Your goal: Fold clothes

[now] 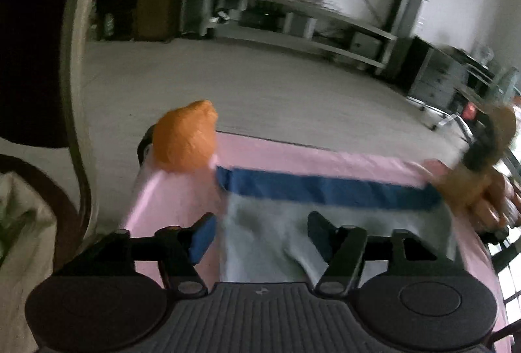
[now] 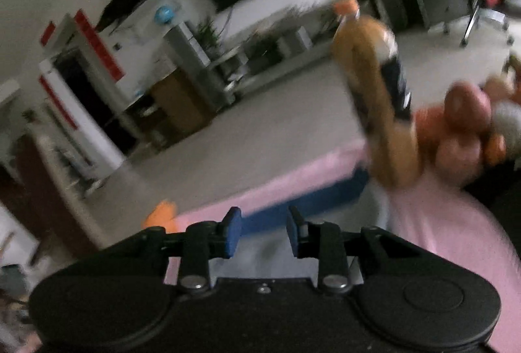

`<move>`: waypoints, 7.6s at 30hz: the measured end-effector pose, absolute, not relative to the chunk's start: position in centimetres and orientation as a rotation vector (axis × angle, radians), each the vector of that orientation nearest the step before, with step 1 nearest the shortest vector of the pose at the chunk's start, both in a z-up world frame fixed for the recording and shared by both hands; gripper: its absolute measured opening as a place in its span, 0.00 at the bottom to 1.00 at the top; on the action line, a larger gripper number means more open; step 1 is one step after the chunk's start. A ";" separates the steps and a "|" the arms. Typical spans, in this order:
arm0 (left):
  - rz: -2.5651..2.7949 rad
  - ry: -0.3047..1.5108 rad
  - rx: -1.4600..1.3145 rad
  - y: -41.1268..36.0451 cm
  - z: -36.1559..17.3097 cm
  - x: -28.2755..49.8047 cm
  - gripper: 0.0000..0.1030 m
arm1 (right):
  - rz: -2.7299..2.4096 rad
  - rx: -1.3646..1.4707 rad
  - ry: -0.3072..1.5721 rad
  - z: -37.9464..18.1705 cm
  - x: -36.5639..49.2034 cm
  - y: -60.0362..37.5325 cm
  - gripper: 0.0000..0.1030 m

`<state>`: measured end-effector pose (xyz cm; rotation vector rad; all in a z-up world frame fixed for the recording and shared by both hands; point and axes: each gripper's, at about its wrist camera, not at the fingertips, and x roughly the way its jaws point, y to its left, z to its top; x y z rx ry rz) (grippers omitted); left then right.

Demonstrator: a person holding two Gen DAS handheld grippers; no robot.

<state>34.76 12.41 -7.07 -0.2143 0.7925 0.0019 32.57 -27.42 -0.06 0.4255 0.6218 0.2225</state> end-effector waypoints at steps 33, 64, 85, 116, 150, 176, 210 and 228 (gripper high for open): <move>0.098 0.685 0.054 8.9 -11.3 44.0 0.03 | 0.040 0.318 0.658 -13.0 44.3 -28.6 0.10; 0.069 0.852 -0.376 16.0 -6.5 16.1 0.45 | 0.127 0.745 0.773 -9.3 16.8 -37.8 0.61; 0.045 0.913 -0.328 13.9 -10.4 16.9 0.56 | 0.051 0.725 1.057 -15.7 17.9 -36.6 0.40; 0.005 0.885 -0.295 13.7 -11.8 20.6 0.48 | 0.098 0.786 0.972 -14.5 15.1 -37.4 0.09; -0.051 1.062 -0.622 15.4 -13.7 17.6 0.37 | 0.096 0.822 0.993 -14.7 15.8 -37.7 0.12; -0.086 0.826 -0.820 16.7 -9.1 11.7 0.06 | 0.170 1.065 0.745 -11.2 12.3 -41.6 0.09; 0.003 0.980 -0.031 7.7 -15.1 16.8 0.17 | 0.027 0.711 1.086 -16.0 19.6 -37.2 0.00; -0.067 0.680 -0.161 9.1 -3.7 20.3 0.22 | 0.264 0.807 0.635 -5.0 20.8 -35.9 0.15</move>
